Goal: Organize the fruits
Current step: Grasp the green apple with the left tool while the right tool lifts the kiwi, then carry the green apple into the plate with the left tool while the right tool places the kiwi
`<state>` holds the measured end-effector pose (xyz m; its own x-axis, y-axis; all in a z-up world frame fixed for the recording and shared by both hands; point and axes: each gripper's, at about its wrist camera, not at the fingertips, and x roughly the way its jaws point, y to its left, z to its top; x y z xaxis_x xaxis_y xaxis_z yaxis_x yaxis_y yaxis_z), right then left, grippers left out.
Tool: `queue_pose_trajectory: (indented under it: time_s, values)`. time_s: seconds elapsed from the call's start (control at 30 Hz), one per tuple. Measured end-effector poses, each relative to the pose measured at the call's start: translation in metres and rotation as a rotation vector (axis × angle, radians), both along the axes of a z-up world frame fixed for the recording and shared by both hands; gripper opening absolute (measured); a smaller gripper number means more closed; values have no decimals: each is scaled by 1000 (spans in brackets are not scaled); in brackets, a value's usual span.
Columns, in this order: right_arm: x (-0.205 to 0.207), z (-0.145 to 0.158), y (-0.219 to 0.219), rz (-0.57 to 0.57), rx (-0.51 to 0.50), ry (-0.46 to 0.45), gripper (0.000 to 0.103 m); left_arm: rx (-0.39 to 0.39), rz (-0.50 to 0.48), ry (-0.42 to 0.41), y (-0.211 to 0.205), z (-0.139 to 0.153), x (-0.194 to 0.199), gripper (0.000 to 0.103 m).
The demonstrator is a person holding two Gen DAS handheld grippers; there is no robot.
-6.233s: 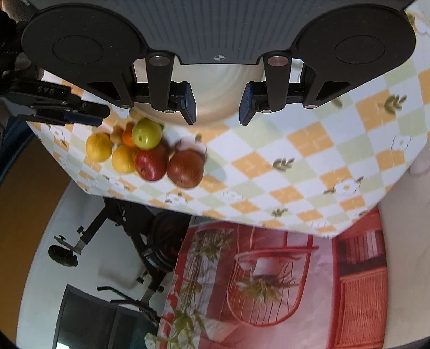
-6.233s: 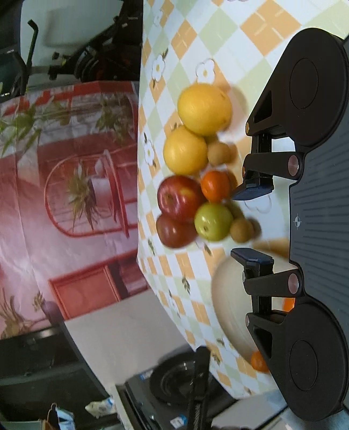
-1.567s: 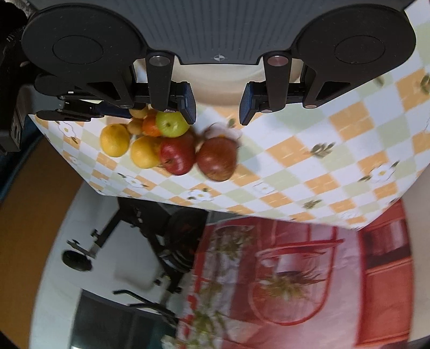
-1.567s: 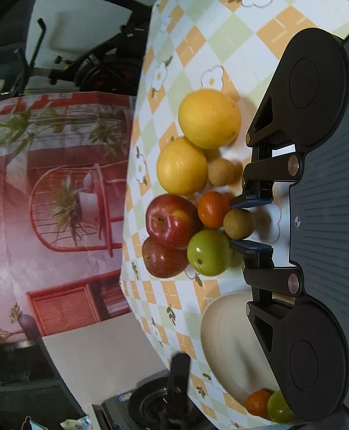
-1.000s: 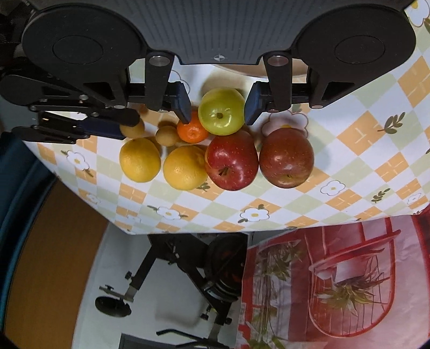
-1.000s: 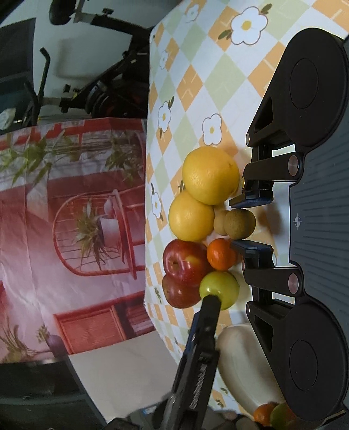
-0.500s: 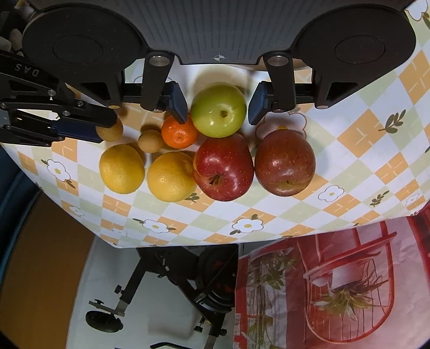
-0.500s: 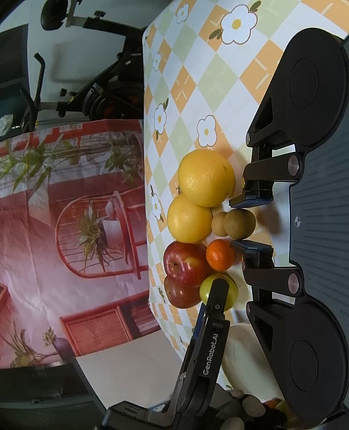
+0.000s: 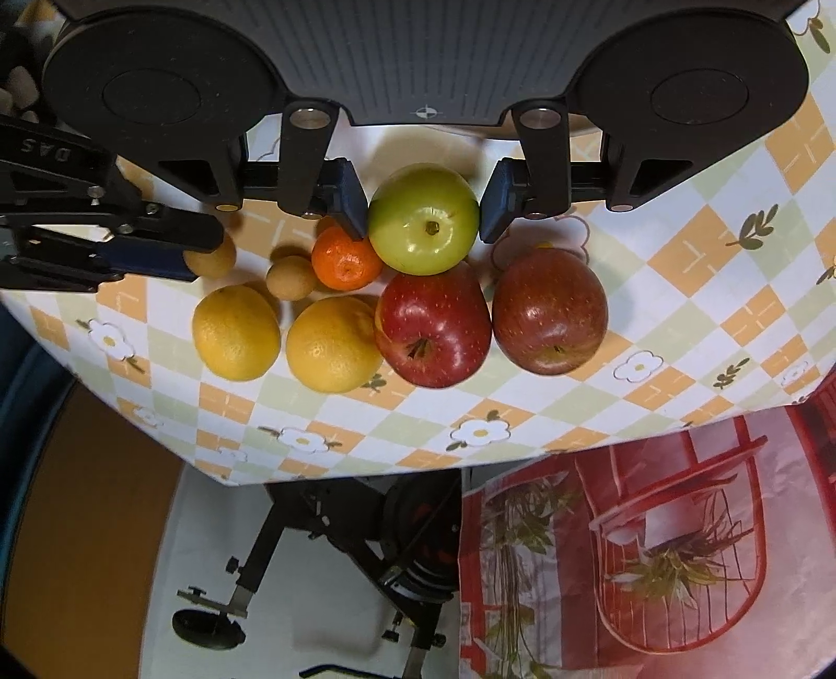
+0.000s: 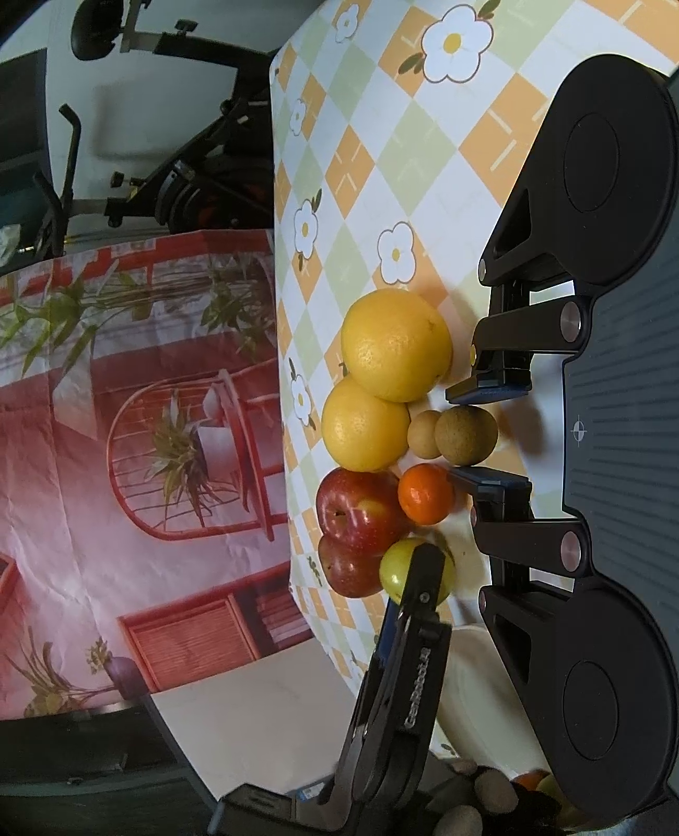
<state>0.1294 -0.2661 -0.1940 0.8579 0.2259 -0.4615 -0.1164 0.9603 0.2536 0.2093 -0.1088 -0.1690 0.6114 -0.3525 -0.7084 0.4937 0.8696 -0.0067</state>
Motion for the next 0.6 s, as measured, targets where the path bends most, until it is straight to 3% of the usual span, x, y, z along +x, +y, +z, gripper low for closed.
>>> queue_pose_trajectory:
  time_s: [0.3,0.6]
  values:
    - [1,13,8,40,19,0,23,-47,-12,-17,38,31,-30,49]
    - [1,37,67,248,28,-5,23,-52,42,24,97,43,-62,49]
